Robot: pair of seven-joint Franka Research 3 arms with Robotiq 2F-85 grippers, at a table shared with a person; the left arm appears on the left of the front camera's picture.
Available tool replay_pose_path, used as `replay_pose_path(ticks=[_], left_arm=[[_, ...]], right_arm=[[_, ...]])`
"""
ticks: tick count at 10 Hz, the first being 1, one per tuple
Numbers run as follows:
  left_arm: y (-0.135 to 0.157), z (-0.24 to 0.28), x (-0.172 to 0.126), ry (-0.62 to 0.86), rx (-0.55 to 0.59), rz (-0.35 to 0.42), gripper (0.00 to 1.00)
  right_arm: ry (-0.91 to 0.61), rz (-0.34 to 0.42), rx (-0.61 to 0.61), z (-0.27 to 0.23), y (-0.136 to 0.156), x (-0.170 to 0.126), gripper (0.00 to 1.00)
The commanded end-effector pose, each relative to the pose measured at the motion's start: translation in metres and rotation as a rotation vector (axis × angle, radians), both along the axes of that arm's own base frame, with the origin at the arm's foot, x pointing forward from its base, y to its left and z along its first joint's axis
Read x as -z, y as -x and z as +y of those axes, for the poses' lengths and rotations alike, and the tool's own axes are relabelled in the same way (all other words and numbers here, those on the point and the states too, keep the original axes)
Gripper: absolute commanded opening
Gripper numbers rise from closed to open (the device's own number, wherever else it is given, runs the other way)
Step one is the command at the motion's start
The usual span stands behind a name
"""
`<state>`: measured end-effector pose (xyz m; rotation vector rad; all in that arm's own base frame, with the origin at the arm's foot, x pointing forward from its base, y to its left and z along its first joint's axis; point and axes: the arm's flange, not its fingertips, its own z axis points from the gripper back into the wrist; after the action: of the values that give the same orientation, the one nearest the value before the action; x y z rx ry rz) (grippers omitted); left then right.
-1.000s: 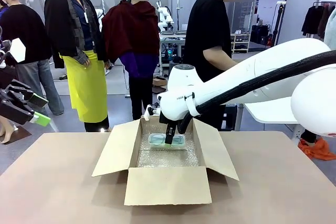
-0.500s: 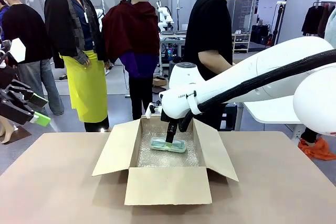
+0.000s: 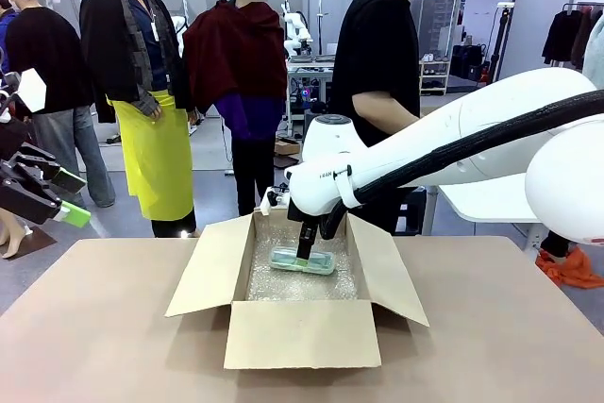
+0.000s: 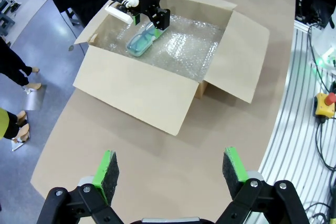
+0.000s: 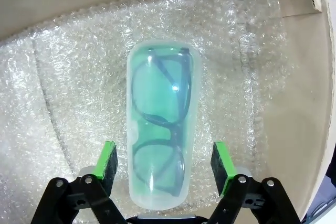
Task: Pack the glasses set securely to prepare it for shipping.
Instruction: Put the Glasses case from the right side of the table into the Package Box.
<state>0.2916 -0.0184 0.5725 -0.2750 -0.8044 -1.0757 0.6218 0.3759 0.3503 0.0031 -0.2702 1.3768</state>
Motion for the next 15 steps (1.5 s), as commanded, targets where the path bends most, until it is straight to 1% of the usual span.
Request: replay_pose_path(ticks=[1, 8, 9, 10, 11, 12, 15], left_arm=[[0.001, 0.001, -0.001, 0.012, 0.013, 0.000, 1.00], [0.001, 0.001, -0.001, 0.012, 0.013, 0.000, 1.00], [0.001, 0.001, -0.001, 0.012, 0.013, 0.000, 1.00], [0.001, 0.001, -0.001, 0.012, 0.013, 0.000, 1.00], [0.001, 0.001, -0.001, 0.012, 0.013, 0.000, 1.00], [0.001, 0.001, -0.001, 0.012, 0.013, 0.000, 1.00], [0.001, 0.001, -0.001, 0.012, 0.013, 0.000, 1.00]], right_arm=[[0.004, -0.005, -0.012, 0.001, 0.000, -0.001, 0.89], [0.000, 0.000, 0.000, 0.000, 0.000, 0.000, 0.90], [-0.025, 0.025, 0.011, -0.006, 0.013, -0.033, 0.90], [-0.072, 0.052, 0.081, -0.027, 0.028, -0.066, 0.90], [-0.048, 0.040, 0.151, -0.044, 0.043, -0.089, 0.90], [-0.056, 0.039, 0.182, -0.062, 0.060, -0.107, 0.90], [-0.037, 0.007, 0.362, -0.121, 0.097, -0.143, 0.90]])
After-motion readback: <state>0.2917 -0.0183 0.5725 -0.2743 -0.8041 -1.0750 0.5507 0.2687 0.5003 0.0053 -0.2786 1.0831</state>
